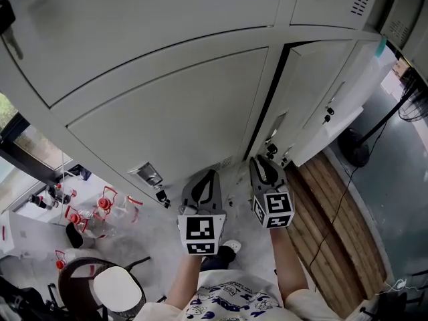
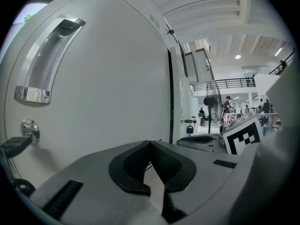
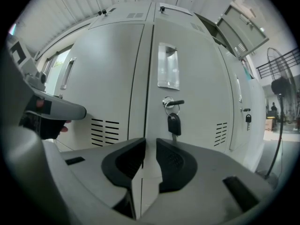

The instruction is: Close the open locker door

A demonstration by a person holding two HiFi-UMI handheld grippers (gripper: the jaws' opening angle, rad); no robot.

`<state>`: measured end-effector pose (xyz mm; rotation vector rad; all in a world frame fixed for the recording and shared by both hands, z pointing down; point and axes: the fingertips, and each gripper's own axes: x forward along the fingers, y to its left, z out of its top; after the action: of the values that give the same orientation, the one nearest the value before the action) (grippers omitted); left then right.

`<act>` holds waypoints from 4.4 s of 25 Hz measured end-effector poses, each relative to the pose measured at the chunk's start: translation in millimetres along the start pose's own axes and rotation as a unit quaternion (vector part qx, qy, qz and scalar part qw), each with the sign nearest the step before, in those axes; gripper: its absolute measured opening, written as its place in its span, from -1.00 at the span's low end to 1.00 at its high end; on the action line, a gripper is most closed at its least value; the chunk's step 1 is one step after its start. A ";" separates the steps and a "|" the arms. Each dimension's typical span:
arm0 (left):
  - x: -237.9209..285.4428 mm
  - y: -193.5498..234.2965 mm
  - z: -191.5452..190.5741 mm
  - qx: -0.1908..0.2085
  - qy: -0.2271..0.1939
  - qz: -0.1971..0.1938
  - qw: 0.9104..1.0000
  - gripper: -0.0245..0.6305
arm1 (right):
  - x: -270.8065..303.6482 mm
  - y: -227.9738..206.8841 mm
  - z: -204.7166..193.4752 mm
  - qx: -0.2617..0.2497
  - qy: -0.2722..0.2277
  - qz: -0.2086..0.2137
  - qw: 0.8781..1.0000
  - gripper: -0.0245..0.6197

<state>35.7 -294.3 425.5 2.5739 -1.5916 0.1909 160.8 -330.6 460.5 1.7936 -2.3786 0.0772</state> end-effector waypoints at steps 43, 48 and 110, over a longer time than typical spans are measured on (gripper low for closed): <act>-15.4 -37.3 17.5 0.017 -0.019 -0.035 0.999 -0.92 | -55.0 -3.7 8.3 0.024 -0.018 -0.023 0.999 -0.55; -26.9 -55.6 29.5 0.024 -0.034 -0.051 0.998 -0.92 | -91.1 -15.4 16.8 0.022 -0.029 -0.051 0.998 -0.55; -142.7 -127.9 42.5 0.029 -0.073 -0.098 0.992 -0.92 | -308.8 -19.4 47.8 0.022 -0.102 -0.212 0.972 -0.94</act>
<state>89.1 -118.3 356.7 2.8261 -1.3825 0.0324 257.3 -49.2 363.2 2.3903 -2.0680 -0.1129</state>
